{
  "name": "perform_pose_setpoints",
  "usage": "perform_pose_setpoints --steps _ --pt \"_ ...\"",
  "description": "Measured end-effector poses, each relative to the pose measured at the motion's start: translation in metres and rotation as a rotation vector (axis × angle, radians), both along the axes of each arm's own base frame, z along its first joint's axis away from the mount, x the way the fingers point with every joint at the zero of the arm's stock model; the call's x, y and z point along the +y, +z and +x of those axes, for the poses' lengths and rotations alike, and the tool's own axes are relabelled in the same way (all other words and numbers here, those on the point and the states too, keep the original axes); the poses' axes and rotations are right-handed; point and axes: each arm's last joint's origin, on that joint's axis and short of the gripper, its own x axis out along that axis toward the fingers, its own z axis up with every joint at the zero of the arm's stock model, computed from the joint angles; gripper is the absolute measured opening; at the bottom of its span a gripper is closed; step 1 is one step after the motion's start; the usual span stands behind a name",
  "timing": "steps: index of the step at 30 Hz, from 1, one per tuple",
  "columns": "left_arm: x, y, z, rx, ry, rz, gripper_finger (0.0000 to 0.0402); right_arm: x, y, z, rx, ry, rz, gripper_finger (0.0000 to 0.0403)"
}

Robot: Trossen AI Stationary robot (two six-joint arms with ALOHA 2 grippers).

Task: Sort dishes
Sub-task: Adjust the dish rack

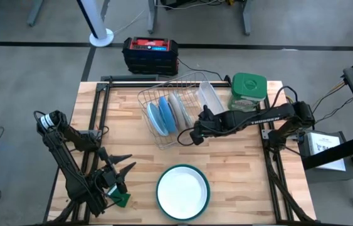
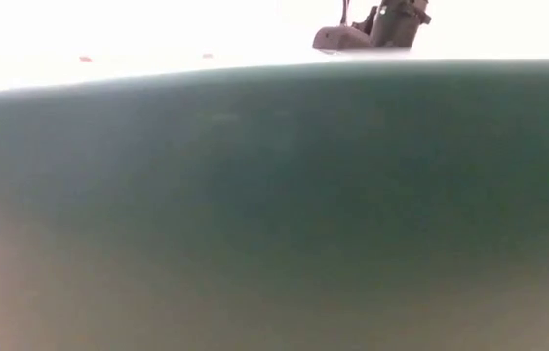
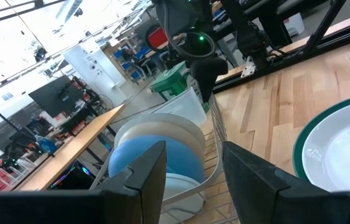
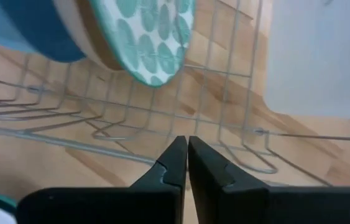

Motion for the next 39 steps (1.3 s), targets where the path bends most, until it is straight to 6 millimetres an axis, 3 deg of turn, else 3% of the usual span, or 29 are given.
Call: perform_pose_setpoints --steps 17,21,28,34,39 --pt "0.0 0.0 0.0 -0.002 -0.001 0.0 0.0146 0.011 -0.002 0.008 -0.107 0.014 0.037 0.0006" --pt "-0.001 0.0 0.001 -0.023 -0.006 0.003 0.0146 0.011 0.003 0.004 -0.062 0.057 -0.012 0.0006" --pt "0.011 0.007 0.02 -0.064 0.089 -0.069 0.0133 -0.008 0.04 -0.042 0.131 0.076 -0.216 0.0002" --pt "0.025 0.017 0.056 0.105 0.272 -0.294 0.0075 -0.013 0.048 -0.085 0.185 0.04 -0.237 0.0" --pt "0.024 0.019 0.078 0.179 0.225 -0.26 0.0009 -0.019 0.047 -0.118 0.15 -0.051 -0.259 0.0"
